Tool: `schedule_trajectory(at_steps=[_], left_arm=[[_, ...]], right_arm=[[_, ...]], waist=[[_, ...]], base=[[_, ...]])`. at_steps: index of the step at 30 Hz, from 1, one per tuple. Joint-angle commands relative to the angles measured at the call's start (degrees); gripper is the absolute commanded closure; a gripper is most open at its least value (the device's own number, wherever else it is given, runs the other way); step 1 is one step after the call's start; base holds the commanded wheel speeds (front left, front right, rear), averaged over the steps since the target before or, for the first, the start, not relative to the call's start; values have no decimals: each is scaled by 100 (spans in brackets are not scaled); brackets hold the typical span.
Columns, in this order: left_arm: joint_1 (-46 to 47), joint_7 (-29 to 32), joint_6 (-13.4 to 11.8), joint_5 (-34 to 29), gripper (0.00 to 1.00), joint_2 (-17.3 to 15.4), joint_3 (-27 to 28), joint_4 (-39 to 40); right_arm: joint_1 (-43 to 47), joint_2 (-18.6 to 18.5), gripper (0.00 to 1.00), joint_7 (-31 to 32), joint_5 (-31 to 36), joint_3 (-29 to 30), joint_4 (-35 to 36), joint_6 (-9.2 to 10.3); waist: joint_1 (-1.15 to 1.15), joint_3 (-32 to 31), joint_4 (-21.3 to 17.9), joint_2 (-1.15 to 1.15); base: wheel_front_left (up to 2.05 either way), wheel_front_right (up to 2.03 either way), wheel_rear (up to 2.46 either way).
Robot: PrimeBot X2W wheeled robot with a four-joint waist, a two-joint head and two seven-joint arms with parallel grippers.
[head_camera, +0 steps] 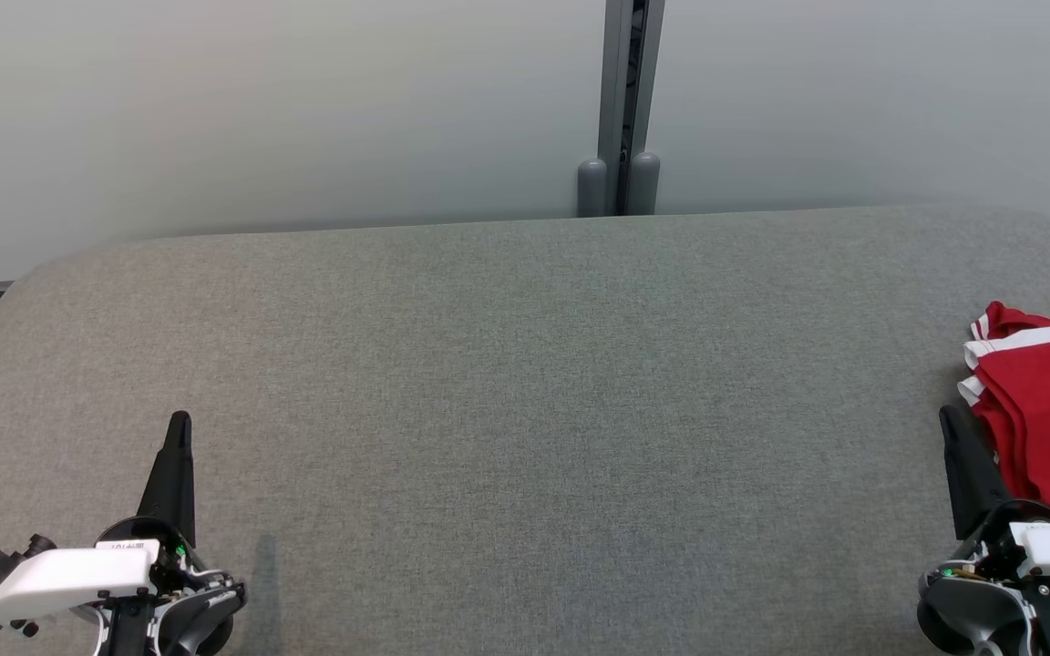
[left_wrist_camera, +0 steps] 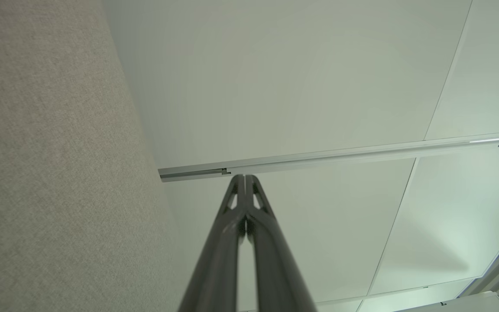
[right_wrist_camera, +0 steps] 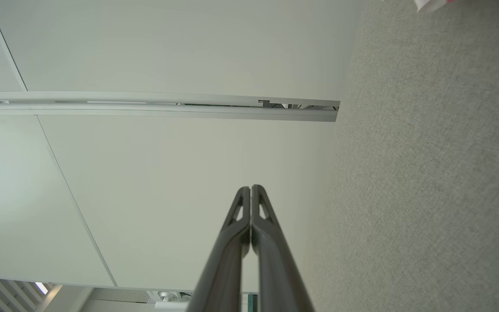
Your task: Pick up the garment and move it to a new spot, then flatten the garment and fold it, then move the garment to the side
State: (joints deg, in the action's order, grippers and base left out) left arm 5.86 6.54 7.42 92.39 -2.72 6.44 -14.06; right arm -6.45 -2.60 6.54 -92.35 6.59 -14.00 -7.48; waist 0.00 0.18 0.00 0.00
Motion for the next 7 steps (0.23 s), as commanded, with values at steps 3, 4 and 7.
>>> schedule_trajectory(at_steps=[3,4,7], left_arm=[[75,17,23,8,100,-30,22,16],[75,17,23,8,100,-30,22,16],[75,17,23,8,100,-30,22,16]], right_arm=[[52,-53,100,18,-15,5,24,-2],[52,-53,100,18,-15,6,24,-2],[52,-53,100,18,-15,6,24,-2]], waist=[[0,0,0,0],[0,0,0,0],[0,0,0,0]], base=[[0,0,0],[0,0,0],[0,0,0]])
